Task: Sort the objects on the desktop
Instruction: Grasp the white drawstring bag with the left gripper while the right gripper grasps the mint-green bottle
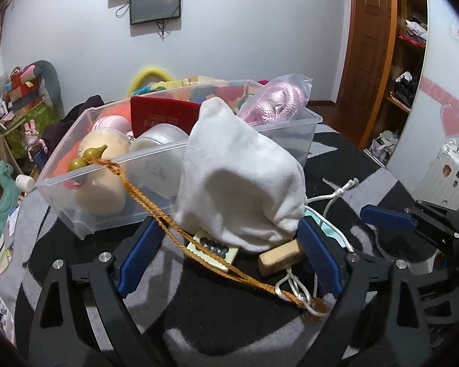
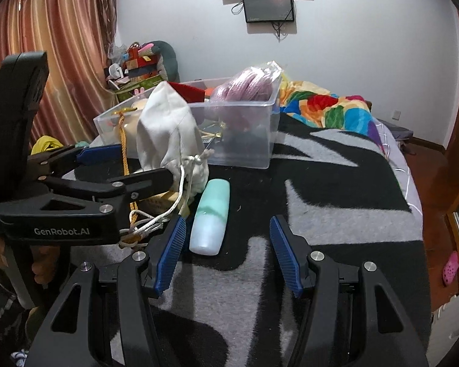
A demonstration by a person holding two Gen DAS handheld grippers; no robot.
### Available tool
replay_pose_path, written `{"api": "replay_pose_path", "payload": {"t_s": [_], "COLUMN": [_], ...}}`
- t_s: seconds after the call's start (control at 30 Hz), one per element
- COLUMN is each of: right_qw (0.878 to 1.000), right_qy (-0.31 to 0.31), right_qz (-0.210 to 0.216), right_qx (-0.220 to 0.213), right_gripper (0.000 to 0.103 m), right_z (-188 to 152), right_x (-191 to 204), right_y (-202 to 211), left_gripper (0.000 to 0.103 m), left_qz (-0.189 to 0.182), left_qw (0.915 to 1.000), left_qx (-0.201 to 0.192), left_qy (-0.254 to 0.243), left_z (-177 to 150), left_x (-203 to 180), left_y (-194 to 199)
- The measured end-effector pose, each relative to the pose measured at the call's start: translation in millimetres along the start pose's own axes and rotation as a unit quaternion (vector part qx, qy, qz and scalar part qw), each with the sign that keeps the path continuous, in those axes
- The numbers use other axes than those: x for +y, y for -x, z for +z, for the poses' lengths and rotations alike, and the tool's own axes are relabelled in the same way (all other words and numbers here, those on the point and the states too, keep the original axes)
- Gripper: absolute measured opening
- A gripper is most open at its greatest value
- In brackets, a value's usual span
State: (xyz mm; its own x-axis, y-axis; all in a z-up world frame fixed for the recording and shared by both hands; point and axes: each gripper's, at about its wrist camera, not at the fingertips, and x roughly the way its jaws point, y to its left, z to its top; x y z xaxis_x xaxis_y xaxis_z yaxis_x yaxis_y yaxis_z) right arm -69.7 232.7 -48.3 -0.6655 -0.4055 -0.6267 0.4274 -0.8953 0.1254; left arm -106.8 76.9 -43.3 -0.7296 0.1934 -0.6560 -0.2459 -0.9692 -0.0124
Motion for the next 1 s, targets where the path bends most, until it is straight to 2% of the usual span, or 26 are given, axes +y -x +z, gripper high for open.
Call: {"api": "replay_pose_path", "payload": {"t_s": [0.23,0.37,0.53,0.83,0.87,0.93,1.0], "right_qw": [1.000,1.000,1.000,0.999,0.999,0.999,0.999], "right_qy": [-0.002,-0.004,-0.004,0.028,0.033,0.035,0.029], "right_qz": [0.000,-0.003,-0.012,-0.011,-0.013,-0.014,-0.010], "right_qx": [0.009,0.012,0.015,0.029,0.029,0.030,0.030], "right_gripper": [0.053,0.046,0.039,0.038,0.036,0.025,0.023], "right_z": [-1,0,3,13,13,11,10], "right_x": [-3,-5,-9,3,5,6,5], "right_y": [-8,-10,-10,-25,-25,-25,-24], "left_gripper": [0.092,0.094,0.094,0.094,0.094,0.094,0.094], "left_qz": [-0.029,-0.044,-0.041,-0.022,-0.019,-0.017,-0.016], "left_qw": [0.9994,0.9983,0.9983,0.9982,0.9981,0.9979,0.9980], "left_qx": [0.017,0.031,0.039,0.054,0.056,0.061,0.061], "left_qy": [0.008,0.021,0.013,-0.015,-0.016,-0.011,-0.008], "left_z": [4,7,15,22,23,24,23], "left_x": [2,6,4,-7,-7,-7,-7], "left_y": [-11,-16,-19,-33,-35,-40,-42]}}
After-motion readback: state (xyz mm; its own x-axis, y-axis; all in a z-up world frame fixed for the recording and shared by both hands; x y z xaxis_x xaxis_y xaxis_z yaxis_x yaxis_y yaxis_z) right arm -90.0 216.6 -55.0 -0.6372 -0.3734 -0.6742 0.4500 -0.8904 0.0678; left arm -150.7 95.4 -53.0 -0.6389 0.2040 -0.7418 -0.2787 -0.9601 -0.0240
